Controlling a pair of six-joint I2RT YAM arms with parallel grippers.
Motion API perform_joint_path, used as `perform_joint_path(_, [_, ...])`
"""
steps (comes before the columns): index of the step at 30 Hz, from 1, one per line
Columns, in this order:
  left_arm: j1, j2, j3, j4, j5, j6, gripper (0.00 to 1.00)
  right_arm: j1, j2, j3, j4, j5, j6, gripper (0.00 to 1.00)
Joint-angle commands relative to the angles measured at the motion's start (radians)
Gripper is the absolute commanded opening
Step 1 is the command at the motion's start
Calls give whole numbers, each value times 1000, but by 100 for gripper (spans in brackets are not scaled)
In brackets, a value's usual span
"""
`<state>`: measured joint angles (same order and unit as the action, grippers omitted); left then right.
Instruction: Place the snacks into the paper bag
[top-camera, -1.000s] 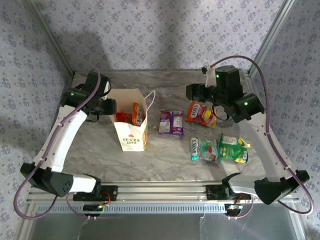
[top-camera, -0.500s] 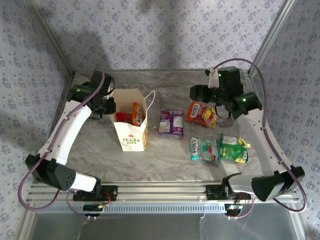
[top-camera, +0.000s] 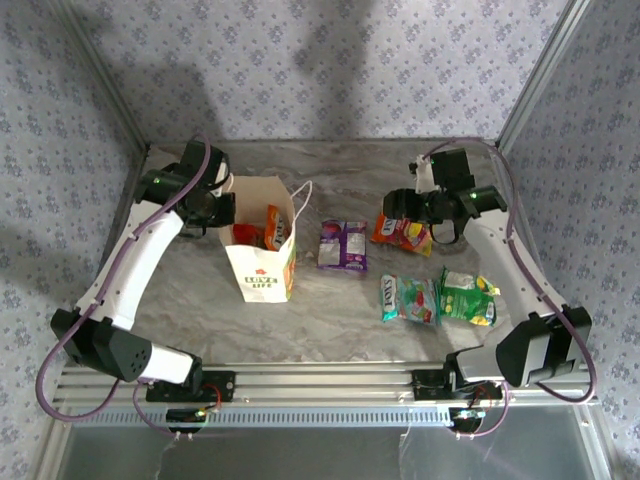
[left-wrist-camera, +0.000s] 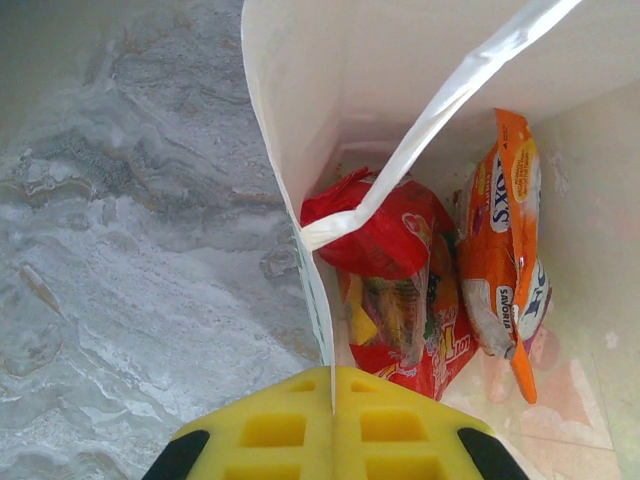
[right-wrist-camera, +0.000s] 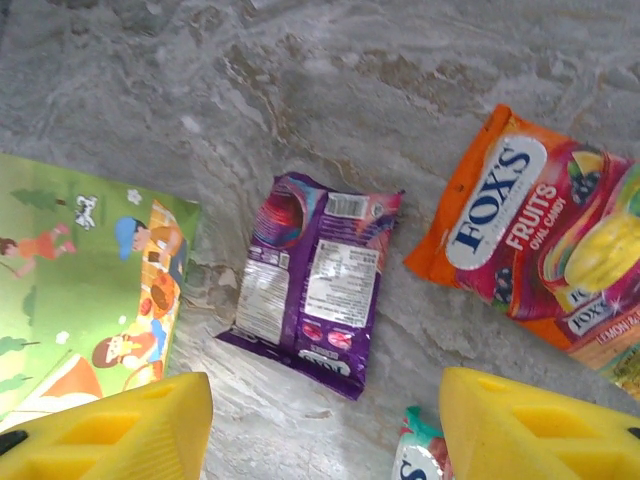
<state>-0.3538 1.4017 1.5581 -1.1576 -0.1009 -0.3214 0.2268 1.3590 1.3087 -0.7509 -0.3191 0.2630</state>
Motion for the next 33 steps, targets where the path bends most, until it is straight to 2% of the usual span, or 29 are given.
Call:
perform_joint_path(1, [-4,-25,-23,15,23,34,3,-24,-8,-60,-35,-33,25,65])
perform_joint_path(6, [-4,-30,-43,26,24,50,3,-50,-43,-108,-36,0,80,66])
perform_joint_path(10, [-3,-24,-42,24,41,58,3,-73,-75,-167,-74,105,131,67])
perform_joint_path(17, [3,-38,-61,43,62,65,3,-179,-186,-272,-65,161,265,77])
perform_joint_path(23, [5,-42,-71,49,75,65,3,-286,-262,-367,-74,200,427,77])
perform_joint_path(29, [4,-49,-81,53,78,65,3,-340,-361,-414,-135,303,541,86])
perform_joint_path(33, [7,-46,-79,53,84,65,4,-380,-394,-459,-153,315,591,94])
